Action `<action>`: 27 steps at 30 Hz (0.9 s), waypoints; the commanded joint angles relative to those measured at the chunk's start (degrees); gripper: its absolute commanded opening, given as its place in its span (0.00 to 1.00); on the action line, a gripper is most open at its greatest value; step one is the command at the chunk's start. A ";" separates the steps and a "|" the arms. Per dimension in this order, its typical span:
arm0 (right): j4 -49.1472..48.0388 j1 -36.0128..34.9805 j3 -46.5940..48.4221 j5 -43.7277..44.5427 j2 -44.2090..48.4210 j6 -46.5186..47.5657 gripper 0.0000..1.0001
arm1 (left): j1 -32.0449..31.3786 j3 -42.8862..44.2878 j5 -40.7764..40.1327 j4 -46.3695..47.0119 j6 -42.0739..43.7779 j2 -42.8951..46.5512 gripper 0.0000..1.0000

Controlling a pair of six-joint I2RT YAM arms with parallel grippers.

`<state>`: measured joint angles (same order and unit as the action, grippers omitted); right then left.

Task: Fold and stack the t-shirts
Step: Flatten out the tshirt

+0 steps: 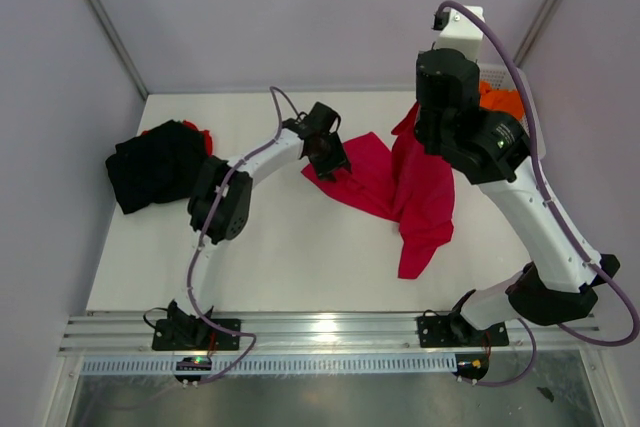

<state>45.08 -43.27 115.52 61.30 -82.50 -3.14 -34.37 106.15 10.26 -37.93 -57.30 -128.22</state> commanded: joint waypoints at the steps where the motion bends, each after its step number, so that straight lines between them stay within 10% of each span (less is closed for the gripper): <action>1: -2.10 -0.06 -0.04 0.49 2.08 0.41 0.06 | 0.09 -0.07 -2.09 3.21 1.66 -1.41 0.52; 27: -1.22 0.02 -1.27 0.84 2.43 -0.11 0.06 | 0.44 8.73 -2.79 3.13 3.42 -5.99 0.52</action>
<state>45.39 -43.27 113.75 61.54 -80.51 -3.01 -34.37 112.40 7.97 -35.44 -54.96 -134.04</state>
